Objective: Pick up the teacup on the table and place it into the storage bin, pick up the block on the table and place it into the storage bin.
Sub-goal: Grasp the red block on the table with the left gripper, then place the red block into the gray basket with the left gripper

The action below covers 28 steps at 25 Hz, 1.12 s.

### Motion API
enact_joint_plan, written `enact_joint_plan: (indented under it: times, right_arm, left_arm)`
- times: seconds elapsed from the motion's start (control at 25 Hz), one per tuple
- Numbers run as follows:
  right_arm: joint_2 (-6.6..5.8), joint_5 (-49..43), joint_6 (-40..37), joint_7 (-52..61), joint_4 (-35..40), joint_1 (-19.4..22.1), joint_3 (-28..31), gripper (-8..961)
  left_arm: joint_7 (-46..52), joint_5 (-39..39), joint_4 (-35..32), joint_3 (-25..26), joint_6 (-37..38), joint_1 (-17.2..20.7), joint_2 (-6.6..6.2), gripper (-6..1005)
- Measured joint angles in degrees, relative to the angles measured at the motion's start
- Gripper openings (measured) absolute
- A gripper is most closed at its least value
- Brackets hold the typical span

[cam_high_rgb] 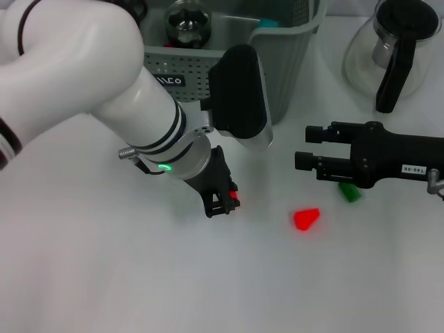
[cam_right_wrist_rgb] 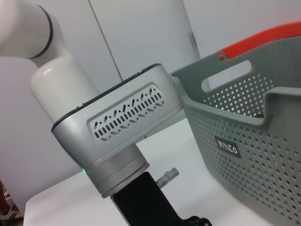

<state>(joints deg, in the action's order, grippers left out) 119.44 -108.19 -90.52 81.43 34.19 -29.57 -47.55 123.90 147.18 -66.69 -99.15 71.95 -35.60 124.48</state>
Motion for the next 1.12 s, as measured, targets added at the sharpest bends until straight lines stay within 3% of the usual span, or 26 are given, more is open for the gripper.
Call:
enact_joint_plan:
  times: [0.28, 0.52, 0.68, 0.92, 1.04, 1.12]
  right_arm:
    - [-0.05, 0.00, -0.04, -0.01, 0.00, 0.21, 0.00, 675]
    - [-0.09, 0.00, -0.04, -0.02, 0.00, 0.19, 0.00, 675]
    - [-0.08, 0.00, -0.03, 0.05, 0.00, -0.10, 0.00, 675]
    - [0.00, 0.00, 0.00, 0.08, 0.00, -0.35, -0.01, 675]
    - [0.01, 0.00, 0.01, 0.10, 0.00, -0.40, -0.01, 675]
    - [0.01, 0.00, 0.00, 0.10, 0.00, -0.42, -0.01, 675]
  left_arm:
    - [0.51, 0.03, 1.58, 0.28, 0.53, -1.26, -0.03, 183]
    - [0.53, -0.89, -2.29, 5.65, 6.96, -0.78, -0.15, 203]
    - [-1.78, -4.05, -4.49, 15.74, 14.60, -0.51, -0.19, 216]
    - [-8.35, -10.51, 1.43, 41.53, 25.58, -2.15, -1.11, 235]
    - [-10.94, -17.09, 6.08, 52.12, 31.35, -2.43, -3.51, 245]
    - [-11.83, -23.88, 11.21, 58.02, 35.77, -2.57, -6.66, 252]
